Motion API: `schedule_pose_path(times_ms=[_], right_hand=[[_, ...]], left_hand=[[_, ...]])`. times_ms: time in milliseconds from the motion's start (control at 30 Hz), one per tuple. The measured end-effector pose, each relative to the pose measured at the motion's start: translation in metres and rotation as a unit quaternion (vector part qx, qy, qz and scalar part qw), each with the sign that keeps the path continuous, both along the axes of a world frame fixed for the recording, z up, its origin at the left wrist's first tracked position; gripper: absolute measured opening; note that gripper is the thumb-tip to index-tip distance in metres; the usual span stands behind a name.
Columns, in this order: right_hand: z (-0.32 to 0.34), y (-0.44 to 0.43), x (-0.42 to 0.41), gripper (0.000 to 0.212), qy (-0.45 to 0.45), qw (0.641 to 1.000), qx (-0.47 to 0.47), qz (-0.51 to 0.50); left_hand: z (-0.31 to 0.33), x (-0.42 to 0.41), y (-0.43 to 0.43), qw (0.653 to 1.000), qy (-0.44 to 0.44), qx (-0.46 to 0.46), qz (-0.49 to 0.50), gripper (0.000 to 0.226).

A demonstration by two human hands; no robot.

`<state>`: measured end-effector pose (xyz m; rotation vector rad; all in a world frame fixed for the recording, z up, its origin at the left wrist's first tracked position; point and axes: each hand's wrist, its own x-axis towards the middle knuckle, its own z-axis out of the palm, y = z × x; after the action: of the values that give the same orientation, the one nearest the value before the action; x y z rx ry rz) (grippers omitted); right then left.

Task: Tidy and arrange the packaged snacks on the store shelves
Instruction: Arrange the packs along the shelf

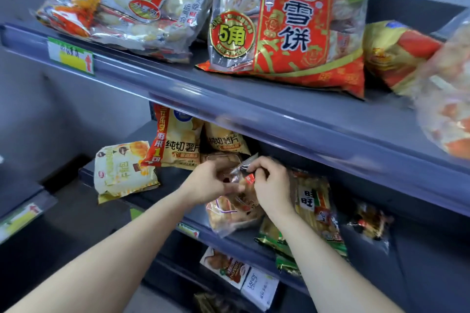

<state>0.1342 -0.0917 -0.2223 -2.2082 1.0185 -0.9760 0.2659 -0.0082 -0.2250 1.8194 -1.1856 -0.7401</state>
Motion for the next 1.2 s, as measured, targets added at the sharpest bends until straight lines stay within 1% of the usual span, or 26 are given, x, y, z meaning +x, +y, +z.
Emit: schedule_pose_path(times_ms=[33,100,133,167,200,267,333,400,433,500,533,567,600,700,833,867,933,1033,1200], right_hand=[[0.002,0.001,-0.009,0.044,-0.005,1.000,-0.021,0.018],[0.008,0.004,-0.029,0.038,-0.016,0.998,-0.045,0.041],[0.011,0.005,-0.040,0.035,-0.024,0.998,-0.042,0.042],[0.013,0.004,-0.052,0.033,-0.041,0.998,-0.025,0.031],[0.015,0.003,-0.065,0.032,-0.062,0.998,-0.002,0.010],[0.016,-0.001,-0.094,0.032,-0.086,0.995,0.037,-0.046],[0.015,-0.006,-0.123,0.032,-0.082,0.990,0.047,-0.107],[0.016,-0.009,-0.150,0.031,-0.112,0.979,0.080,-0.148],[0.018,-0.011,-0.163,0.028,-0.139,0.972,0.119,-0.148],[0.024,-0.011,-0.186,0.020,-0.175,0.955,0.215,-0.106],[0.025,-0.009,-0.196,0.016,-0.184,0.944,0.260,-0.082],[0.026,-0.008,-0.207,0.013,-0.183,0.939,0.281,-0.071],[0.025,-0.008,-0.218,0.012,-0.175,0.941,0.277,-0.079],[0.025,-0.007,-0.254,0.009,-0.165,0.943,0.245,-0.153],[0.026,0.003,-0.305,0.015,-0.153,0.936,0.228,-0.221],[0.025,0.006,-0.318,0.015,-0.157,0.933,0.220,-0.237],[0.025,0.014,-0.346,0.013,-0.157,0.927,0.203,-0.275],[0.026,0.022,-0.394,0.012,-0.145,0.916,0.186,-0.325],[0.029,0.032,-0.474,0.015,-0.154,0.891,0.179,-0.388]], left_hand=[[0.001,-0.009,0.001,1.000,-0.023,-0.004,0.008,0.042],[0.003,-0.029,0.003,0.998,-0.044,-0.027,0.026,0.021],[0.005,-0.040,0.003,0.998,-0.039,-0.043,0.035,0.019],[0.005,-0.051,0.004,0.997,-0.022,-0.053,0.049,0.023],[0.007,-0.062,0.005,0.996,0.020,-0.063,0.063,0.025],[0.006,-0.080,0.005,0.985,0.135,-0.074,0.072,0.020],[0.006,-0.101,0.002,0.972,0.213,-0.070,0.071,0.014],[0.007,-0.122,-0.003,0.953,0.288,-0.060,0.070,0.012],[0.007,-0.132,-0.007,0.944,0.316,-0.060,0.067,0.012],[0.009,-0.149,-0.015,0.933,0.351,-0.066,0.052,0.009],[0.009,-0.157,-0.019,0.928,0.364,-0.066,0.040,0.008],[0.009,-0.166,-0.023,0.925,0.373,-0.062,0.026,0.007],[0.009,-0.175,-0.027,0.923,0.381,-0.055,0.011,0.008],[0.006,-0.200,-0.035,0.920,0.390,-0.025,-0.041,0.012],[0.000,-0.241,-0.049,0.911,0.396,0.008,-0.114,0.011],[-0.002,-0.254,-0.052,0.913,0.387,0.011,-0.126,0.013],[-0.008,-0.280,-0.057,0.920,0.362,0.016,-0.146,0.008],[-0.018,-0.316,-0.068,0.930,0.325,0.037,-0.171,0.019],[-0.019,-0.394,-0.085,0.930,0.282,0.068,-0.225,0.023]])
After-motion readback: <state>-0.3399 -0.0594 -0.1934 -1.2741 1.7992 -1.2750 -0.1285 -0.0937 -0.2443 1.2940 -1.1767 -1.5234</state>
